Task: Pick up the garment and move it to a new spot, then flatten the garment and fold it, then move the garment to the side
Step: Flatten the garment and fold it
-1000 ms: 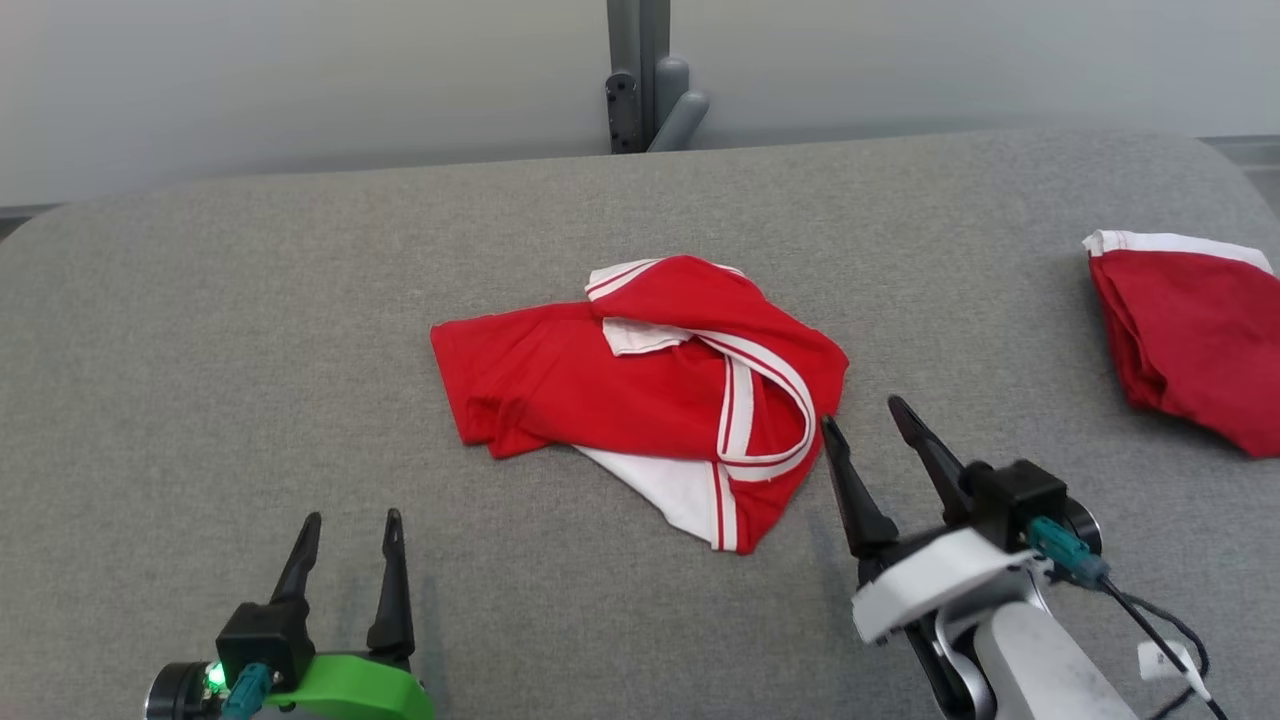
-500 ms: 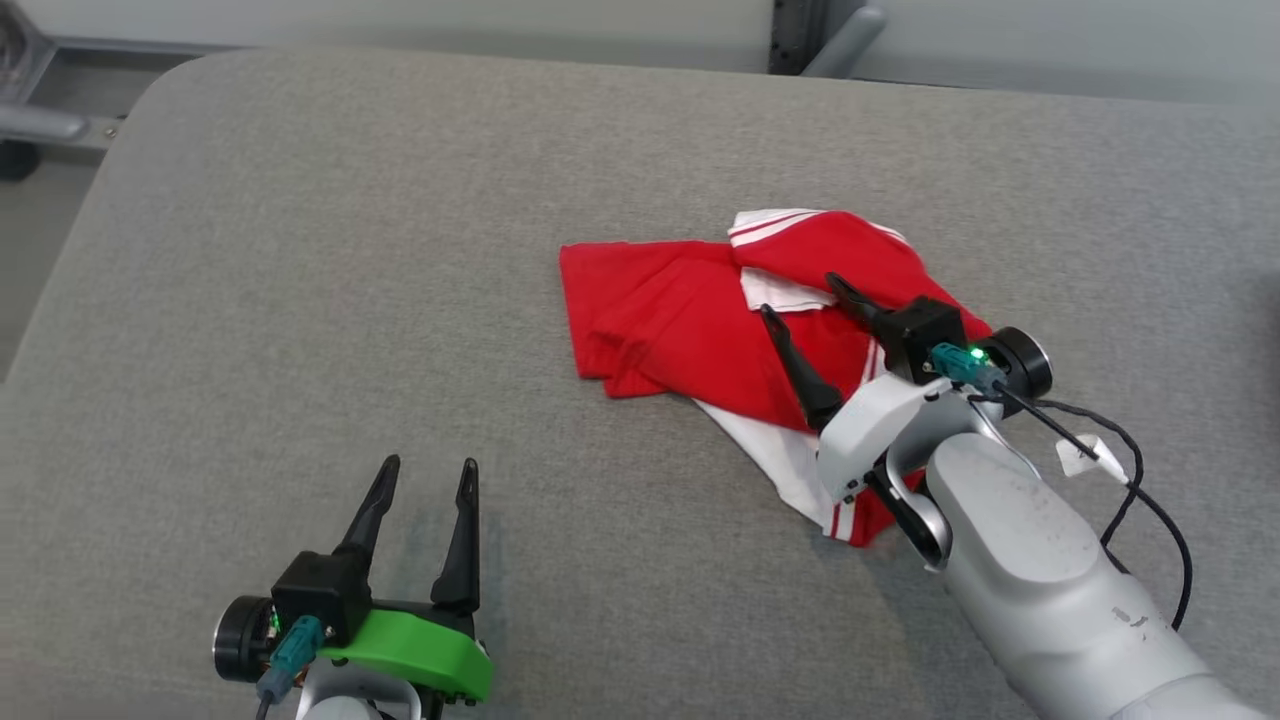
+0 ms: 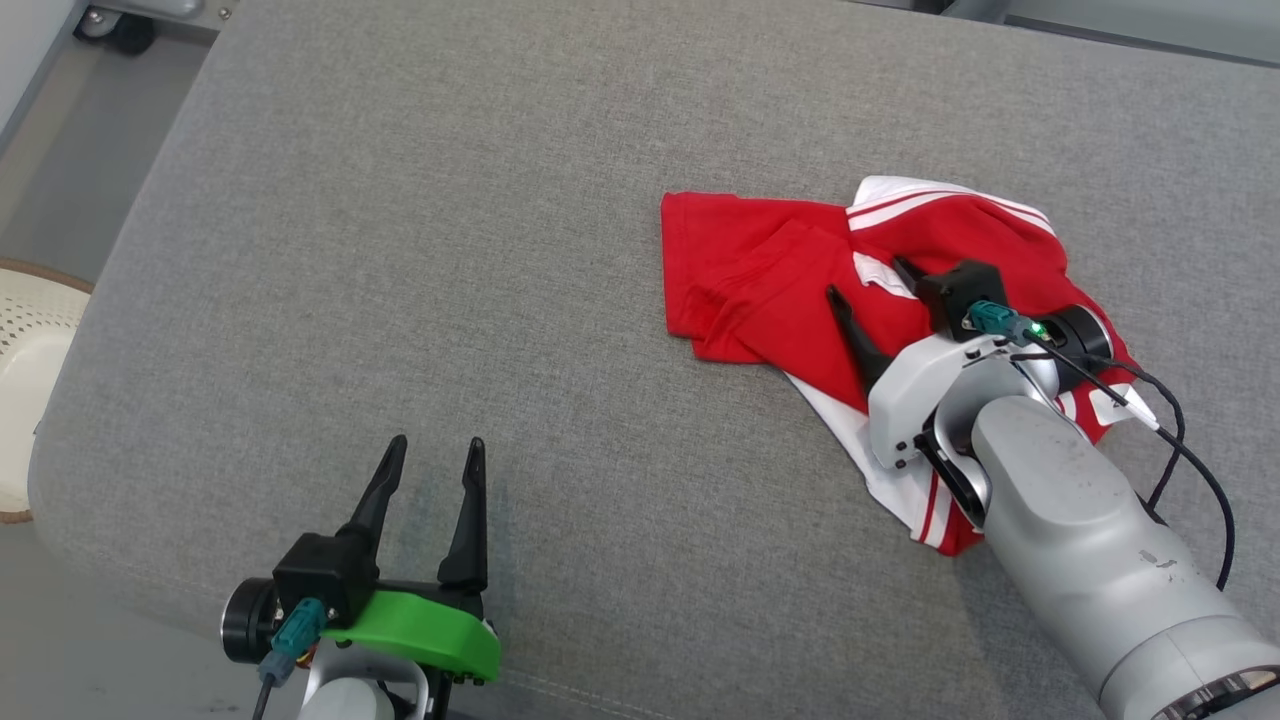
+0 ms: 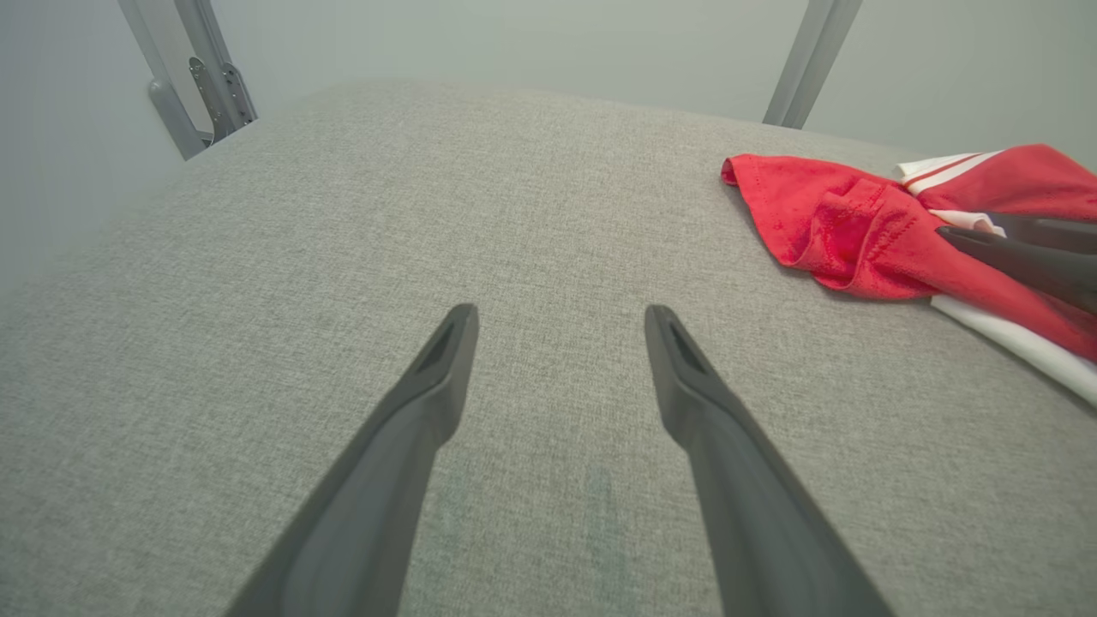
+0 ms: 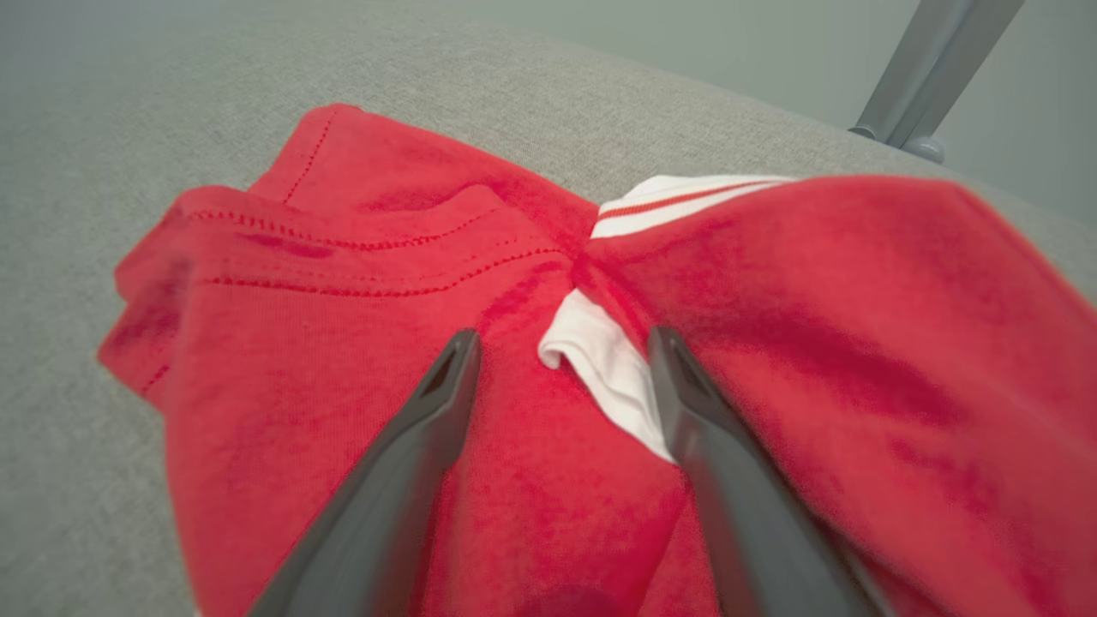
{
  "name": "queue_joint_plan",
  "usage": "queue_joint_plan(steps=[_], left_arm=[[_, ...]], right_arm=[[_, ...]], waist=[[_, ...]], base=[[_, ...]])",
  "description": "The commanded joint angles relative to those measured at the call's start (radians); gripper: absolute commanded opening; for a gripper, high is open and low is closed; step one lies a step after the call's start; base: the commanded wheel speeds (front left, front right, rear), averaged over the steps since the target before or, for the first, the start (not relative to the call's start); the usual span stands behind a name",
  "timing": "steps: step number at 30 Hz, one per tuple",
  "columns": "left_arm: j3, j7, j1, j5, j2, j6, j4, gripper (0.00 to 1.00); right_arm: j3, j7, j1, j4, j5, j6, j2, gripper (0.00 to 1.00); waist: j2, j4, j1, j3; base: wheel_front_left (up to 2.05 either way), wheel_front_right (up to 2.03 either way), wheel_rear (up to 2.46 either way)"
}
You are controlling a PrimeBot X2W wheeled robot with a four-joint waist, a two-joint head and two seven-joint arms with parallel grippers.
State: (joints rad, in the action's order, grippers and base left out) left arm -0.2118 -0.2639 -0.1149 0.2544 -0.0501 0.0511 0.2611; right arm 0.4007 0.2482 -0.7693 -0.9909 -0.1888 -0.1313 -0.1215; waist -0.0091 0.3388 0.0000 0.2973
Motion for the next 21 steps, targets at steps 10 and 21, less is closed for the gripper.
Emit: queue_joint_plan(steps=[10, 21], left_arm=[[-0.020, -0.001, -0.017, 0.015, -0.001, -0.006, -0.005, 1.00], [-0.016, -0.001, -0.005, 0.026, -0.001, 0.002, 0.023, 1.00]], right_arm=[[-0.067, 0.016, -0.002, -0.008, 0.033, 0.002, -0.013, 1.00], [-0.210, 0.017, 0.033, 0.059, 0.141, 0.001, -0.040, 1.00]], waist=[[0.0091, -0.013, 0.0000, 0.005], [0.0091, -0.028, 0.0000, -0.007]], base=[[0.00, 0.00, 0.00], [0.00, 0.00, 0.00]])
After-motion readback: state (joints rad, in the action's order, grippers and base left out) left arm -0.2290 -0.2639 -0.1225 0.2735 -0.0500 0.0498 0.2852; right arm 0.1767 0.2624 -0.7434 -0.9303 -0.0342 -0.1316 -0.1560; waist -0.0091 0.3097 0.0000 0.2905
